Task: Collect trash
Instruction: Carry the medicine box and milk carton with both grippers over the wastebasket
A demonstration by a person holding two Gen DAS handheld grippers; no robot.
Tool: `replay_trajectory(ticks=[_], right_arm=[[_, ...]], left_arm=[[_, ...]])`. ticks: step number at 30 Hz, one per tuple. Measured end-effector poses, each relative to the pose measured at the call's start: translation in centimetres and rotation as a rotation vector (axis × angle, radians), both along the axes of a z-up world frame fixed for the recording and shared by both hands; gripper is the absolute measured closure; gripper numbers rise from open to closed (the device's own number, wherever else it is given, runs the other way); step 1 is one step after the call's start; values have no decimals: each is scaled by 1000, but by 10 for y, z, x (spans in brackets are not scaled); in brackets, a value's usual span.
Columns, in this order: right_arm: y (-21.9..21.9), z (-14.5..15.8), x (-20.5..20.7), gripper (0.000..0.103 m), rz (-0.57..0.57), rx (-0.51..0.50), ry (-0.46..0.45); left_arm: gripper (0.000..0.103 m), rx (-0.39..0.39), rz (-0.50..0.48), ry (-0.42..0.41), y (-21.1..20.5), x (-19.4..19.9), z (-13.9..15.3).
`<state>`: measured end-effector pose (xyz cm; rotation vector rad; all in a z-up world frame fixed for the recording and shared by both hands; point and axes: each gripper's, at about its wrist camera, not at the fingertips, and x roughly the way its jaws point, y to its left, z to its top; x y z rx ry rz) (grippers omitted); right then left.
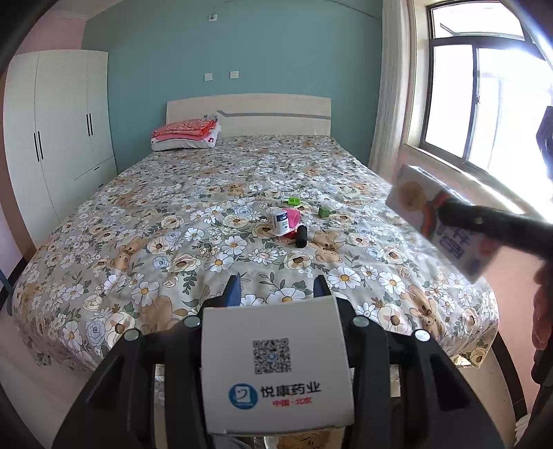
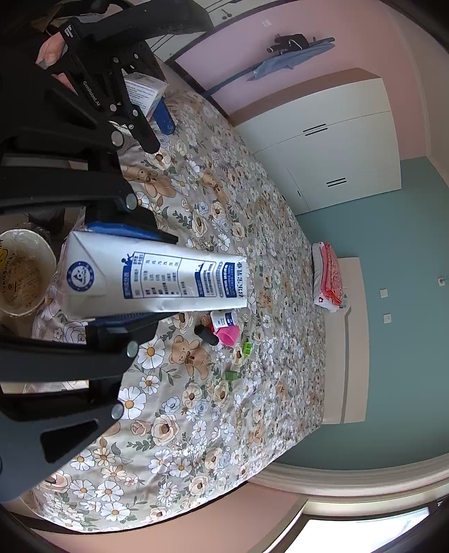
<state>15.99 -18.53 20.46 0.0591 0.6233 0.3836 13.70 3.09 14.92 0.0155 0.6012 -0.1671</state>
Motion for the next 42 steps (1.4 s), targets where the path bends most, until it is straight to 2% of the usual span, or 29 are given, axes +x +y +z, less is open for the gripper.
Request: replay_trajectory(ticks=[5,15,22,29,36,42], right_arm=[[1,-37,-29,67,18,5,36],[17,-124,-69,67,76,-24,154],[26,-189,-75,67,107,-39,279],[33,-253,-73,67,116,-48,416],[36,-307,-70,67,111,-52,530],[36,-346,-70,67,102,-48,617]], left_arm=[[57,7,-42,42,-4,-19,-26],[57,63,-85,171,-10,-46,-100],[57,86,-99,268,-12,-56,-146],[57,108,-113,419,-12,-56,-209],[57,131,-137,535,-19,-53,-260],[57,132,-167,620,-27,-51,-292]])
